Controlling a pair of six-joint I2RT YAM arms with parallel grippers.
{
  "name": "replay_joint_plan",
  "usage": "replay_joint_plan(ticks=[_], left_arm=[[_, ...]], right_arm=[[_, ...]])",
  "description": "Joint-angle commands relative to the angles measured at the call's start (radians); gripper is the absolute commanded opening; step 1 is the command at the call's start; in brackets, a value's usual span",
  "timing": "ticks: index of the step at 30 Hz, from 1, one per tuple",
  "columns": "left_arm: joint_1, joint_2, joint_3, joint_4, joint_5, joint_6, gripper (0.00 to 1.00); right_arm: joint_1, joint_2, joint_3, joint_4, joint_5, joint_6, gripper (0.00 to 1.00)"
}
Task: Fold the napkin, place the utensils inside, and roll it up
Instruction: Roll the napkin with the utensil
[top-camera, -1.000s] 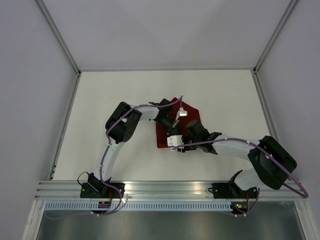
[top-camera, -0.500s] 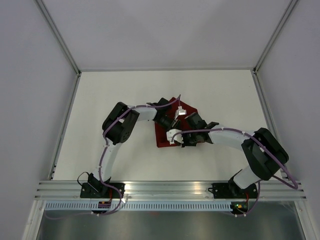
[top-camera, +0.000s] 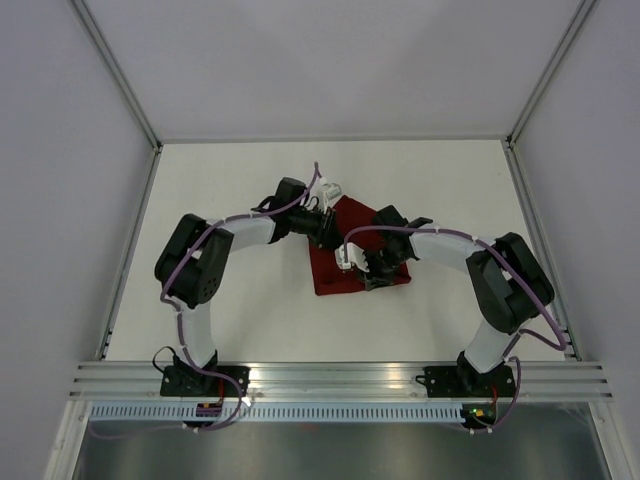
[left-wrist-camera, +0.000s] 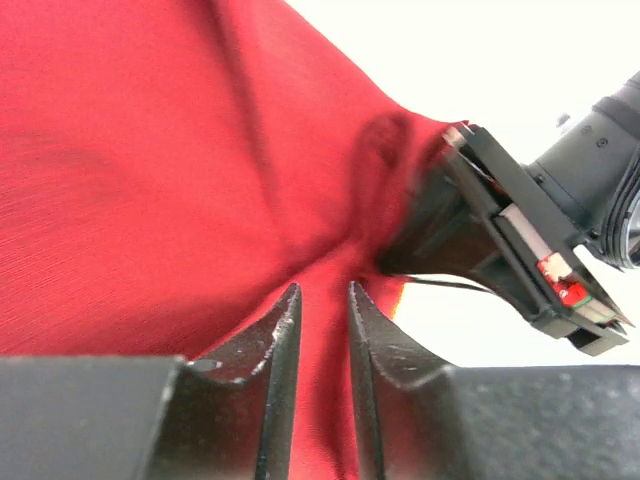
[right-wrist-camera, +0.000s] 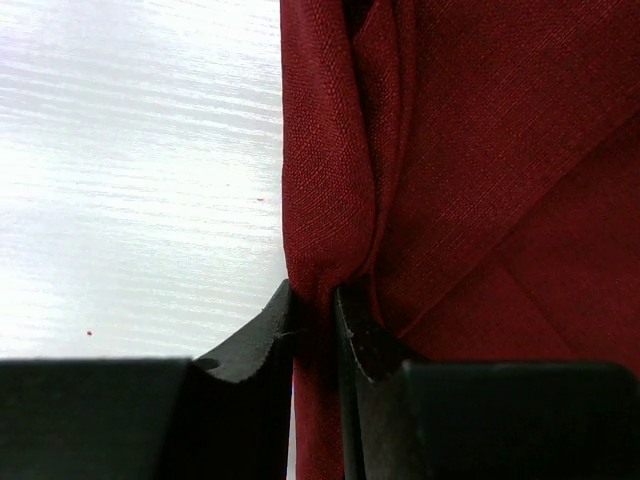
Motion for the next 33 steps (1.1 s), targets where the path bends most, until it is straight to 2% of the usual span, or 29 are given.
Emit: replay_joint_plan(ticks=[1, 2, 3, 10, 14, 16, 19, 26, 33], left_arm=[[0.019, -0.148, -0.124, 0.242, -0.232, -0.094, 0.29], [0.019, -0.181, -0.157, 0.269, -0.305, -0.094, 0.27], [0.019, -0.21, -0.225, 0.336, -0.332, -0.097, 0.27], [-0.005, -0.461, -0.486, 0.541, -0.545, -0.085, 0.23], [-0.116, -0.607, -0.574, 0.549, -0.732, 0.107, 0.23], [-0.196, -0.632, -0.595, 0.533, -0.797, 0.213, 0.23], [-0.292, -0.644, -0.591, 0.498, -0.87, 0.312, 0.26], [-0.536, -0.532, -0.531, 0.406, -1.048, 0.543, 0.28], [-0.599, -0.42, -0.494, 0.398, -0.992, 0.574, 0.38]], right_arm=[[-0.023, 0.091, 0.031, -0.233, -0.078, -0.061, 0.17], [-0.028, 0.127, 0.067, -0.255, -0.094, -0.081, 0.17], [-0.04, 0.147, 0.086, -0.278, -0.099, -0.091, 0.17], [-0.074, 0.312, 0.25, -0.466, -0.145, -0.149, 0.17], [-0.089, 0.407, 0.353, -0.551, -0.164, -0.166, 0.18], [-0.099, 0.431, 0.379, -0.583, -0.165, -0.164, 0.18], [-0.105, 0.47, 0.419, -0.612, -0.164, -0.161, 0.18], [-0.114, 0.516, 0.476, -0.637, -0.165, -0.135, 0.18], [-0.122, 0.534, 0.491, -0.646, -0.162, -0.127, 0.18]])
